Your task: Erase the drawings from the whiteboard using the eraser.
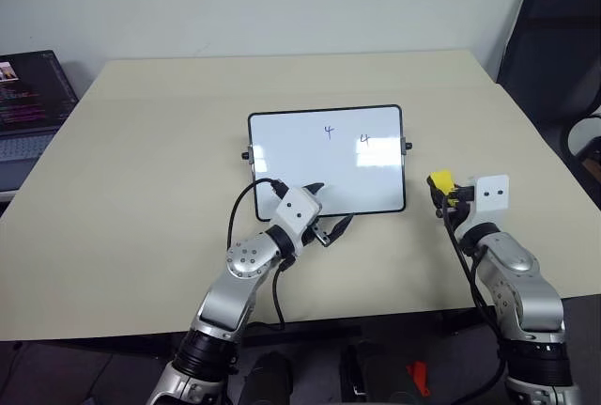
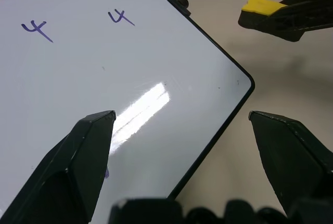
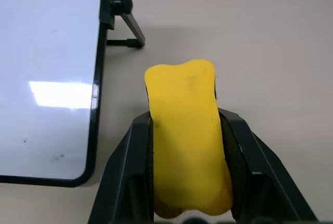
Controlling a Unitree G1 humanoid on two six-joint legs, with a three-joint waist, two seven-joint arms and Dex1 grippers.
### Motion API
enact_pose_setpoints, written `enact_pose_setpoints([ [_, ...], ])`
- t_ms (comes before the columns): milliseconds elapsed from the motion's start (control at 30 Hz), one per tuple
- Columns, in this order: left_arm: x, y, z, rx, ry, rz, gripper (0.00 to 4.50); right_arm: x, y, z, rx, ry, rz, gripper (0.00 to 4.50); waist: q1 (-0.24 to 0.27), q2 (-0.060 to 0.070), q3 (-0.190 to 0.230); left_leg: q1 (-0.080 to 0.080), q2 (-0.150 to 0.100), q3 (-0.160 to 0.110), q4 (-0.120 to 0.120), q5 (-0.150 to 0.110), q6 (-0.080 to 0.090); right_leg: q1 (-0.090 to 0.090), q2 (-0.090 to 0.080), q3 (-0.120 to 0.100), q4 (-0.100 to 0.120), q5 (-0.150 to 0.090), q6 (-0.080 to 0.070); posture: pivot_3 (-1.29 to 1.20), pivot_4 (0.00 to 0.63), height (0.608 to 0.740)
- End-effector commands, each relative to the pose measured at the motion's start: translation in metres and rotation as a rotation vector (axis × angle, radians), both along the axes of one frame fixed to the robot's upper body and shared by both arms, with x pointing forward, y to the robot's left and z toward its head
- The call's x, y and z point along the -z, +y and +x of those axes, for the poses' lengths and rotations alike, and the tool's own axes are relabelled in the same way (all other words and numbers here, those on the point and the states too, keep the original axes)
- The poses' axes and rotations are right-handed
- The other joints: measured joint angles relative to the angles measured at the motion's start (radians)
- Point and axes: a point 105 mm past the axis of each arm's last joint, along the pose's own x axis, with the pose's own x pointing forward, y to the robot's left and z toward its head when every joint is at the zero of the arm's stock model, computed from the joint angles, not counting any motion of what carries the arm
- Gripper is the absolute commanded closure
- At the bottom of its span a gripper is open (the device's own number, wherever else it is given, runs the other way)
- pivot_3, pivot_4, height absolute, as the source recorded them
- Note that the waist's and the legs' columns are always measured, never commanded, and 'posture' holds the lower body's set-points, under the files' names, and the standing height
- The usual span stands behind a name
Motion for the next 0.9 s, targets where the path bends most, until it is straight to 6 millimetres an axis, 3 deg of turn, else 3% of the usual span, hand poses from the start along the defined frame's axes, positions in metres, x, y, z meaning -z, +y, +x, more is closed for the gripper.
enact_pose_setpoints([
  [33,-0.012,-0.002,0.005,-0.024,-0.078,-0.005,0.00,-0.024,0.010,0.001,-0.041,-0.104,-0.008,3.20,0.000,0.000,0.000,0.000,0.000,0.000,0.000,0.000,0.000,0.000,0.000,0.000,0.000,0.000,0.000,0.00,0.150,0.740],
  [500,-0.012,0.001,0.018,-0.085,-0.089,0.000,0.00,-0.048,0.058,0.024,-0.173,-0.212,0.002,3.20,0.000,0.000,0.000,0.000,-0.001,0.001,0.000,-0.001,0.001,0.000,0.000,0.001,-0.001,0.000,0.000,0.00,0.150,0.740],
  [667,-0.014,-0.004,0.018,-0.076,-0.095,-0.010,0.00,-0.046,0.078,0.039,-0.222,-0.194,0.004,3.20,0.001,0.000,0.000,-0.001,-0.001,0.004,0.000,-0.003,0.004,0.000,-0.001,0.004,-0.003,0.000,0.001,0.00,0.150,0.740],
  [900,-0.015,-0.004,0.018,-0.074,-0.097,-0.012,0.00,-0.048,0.091,0.054,-0.251,-0.186,-0.031,3.20,0.002,0.000,0.000,-0.001,-0.001,0.003,0.000,-0.003,0.005,0.000,-0.001,0.003,-0.003,0.000,0.001,0.00,0.150,0.740],
])
